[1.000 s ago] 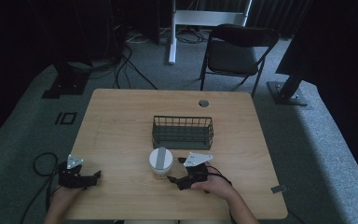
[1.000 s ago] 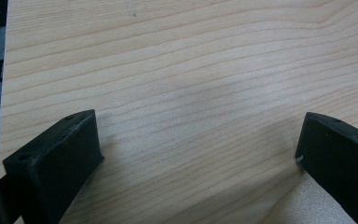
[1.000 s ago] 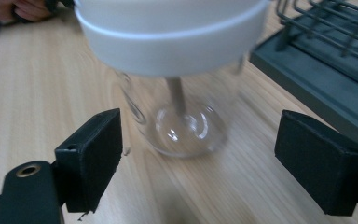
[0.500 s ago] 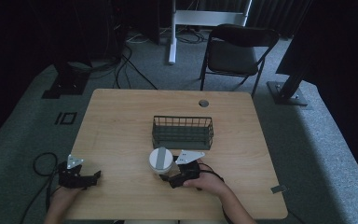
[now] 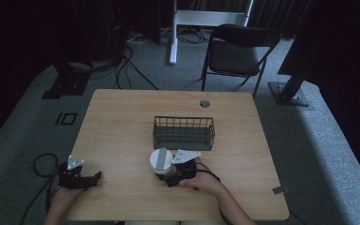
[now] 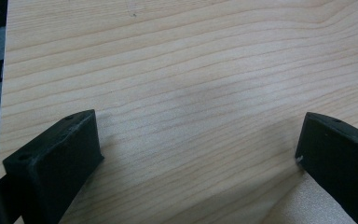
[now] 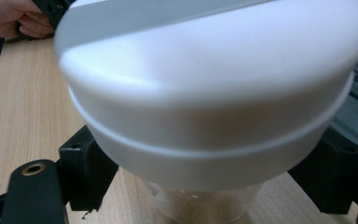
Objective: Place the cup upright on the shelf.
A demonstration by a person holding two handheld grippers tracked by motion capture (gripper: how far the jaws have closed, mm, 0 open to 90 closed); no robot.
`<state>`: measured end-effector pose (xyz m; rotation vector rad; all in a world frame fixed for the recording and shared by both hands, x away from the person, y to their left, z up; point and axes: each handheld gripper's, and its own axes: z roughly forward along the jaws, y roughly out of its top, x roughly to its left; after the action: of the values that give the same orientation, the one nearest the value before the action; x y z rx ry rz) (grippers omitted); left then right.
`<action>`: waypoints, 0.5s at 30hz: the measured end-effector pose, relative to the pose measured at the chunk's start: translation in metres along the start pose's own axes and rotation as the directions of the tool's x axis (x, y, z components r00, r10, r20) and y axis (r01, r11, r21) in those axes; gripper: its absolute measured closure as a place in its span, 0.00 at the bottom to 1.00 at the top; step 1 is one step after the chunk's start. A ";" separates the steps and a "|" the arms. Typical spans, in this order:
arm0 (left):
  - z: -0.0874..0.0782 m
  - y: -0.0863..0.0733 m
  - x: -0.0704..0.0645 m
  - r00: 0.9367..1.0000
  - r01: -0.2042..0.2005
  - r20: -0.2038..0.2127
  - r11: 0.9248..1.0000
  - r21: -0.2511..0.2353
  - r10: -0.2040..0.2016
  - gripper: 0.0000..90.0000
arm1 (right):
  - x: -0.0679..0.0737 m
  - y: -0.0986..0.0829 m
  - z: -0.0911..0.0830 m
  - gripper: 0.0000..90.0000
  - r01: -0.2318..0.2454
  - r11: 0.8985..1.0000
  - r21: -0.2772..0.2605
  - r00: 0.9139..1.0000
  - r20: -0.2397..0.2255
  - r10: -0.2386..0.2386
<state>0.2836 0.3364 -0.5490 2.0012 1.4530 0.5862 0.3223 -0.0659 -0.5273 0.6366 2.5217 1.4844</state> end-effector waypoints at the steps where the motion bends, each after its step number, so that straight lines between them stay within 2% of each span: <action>1: 0.000 0.000 0.000 1.000 0.000 0.000 1.000 -0.001 0.000 0.00 | 0.001 0.001 0.001 0.18 -0.001 1.000 0.002 1.000 0.001 0.001; 15: 0.000 0.000 0.000 1.000 0.000 0.000 1.000 0.000 0.000 0.00 | 0.006 0.005 0.012 0.19 0.007 1.000 -0.004 1.000 0.008 -0.007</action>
<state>0.2836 0.3363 -0.5490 2.0009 1.4532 0.5864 0.3222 -0.0515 -0.5288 0.6318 2.5119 1.4805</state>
